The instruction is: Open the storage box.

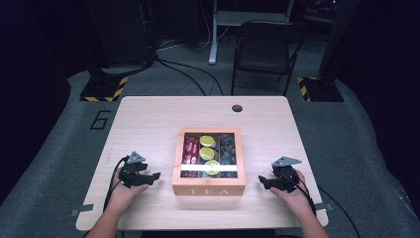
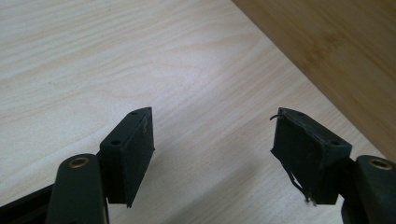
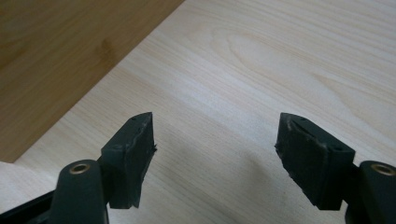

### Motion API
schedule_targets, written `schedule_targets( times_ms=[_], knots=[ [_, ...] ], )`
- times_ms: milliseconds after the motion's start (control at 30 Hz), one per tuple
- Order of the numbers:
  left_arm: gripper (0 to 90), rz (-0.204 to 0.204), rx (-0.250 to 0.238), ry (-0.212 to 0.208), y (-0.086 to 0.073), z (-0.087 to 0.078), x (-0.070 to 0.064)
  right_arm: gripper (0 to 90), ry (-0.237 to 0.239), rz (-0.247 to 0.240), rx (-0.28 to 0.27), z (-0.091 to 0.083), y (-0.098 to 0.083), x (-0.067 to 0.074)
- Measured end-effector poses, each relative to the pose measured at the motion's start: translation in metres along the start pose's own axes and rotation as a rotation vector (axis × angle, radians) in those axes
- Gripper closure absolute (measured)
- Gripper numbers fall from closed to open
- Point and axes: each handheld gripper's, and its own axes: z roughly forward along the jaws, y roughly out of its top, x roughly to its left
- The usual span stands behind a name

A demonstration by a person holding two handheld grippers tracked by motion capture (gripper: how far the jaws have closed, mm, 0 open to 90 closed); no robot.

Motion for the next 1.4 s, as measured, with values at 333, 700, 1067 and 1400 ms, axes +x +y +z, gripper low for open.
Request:
schedule_targets(
  times_ms=[333, 700, 1067, 1400],
  knots=[
    [32.4, 0.003, -0.052, 0.017, 0.004, -0.015, -0.01, 26.2, 0.017, 0.025, -0.037, -0.016, 0.005, 0.008],
    [32.4, 0.032, -0.086, -0.019, 0.007, -0.029, -0.026, 28.1, 0.038, 0.022, -0.067, -0.028, 0.007, 0.014],
    [32.4, 0.096, -0.101, -0.054, 0.008, -0.039, -0.048, 29.8, 0.064, 0.054, -0.111, -0.046, 0.008, 0.022],
    [33.5, 0.094, -0.137, -0.08, 0.006, -0.049, -0.057, 29.7, 0.083, -0.029, -0.131, -0.055, 0.009, 0.049]
  ],
)
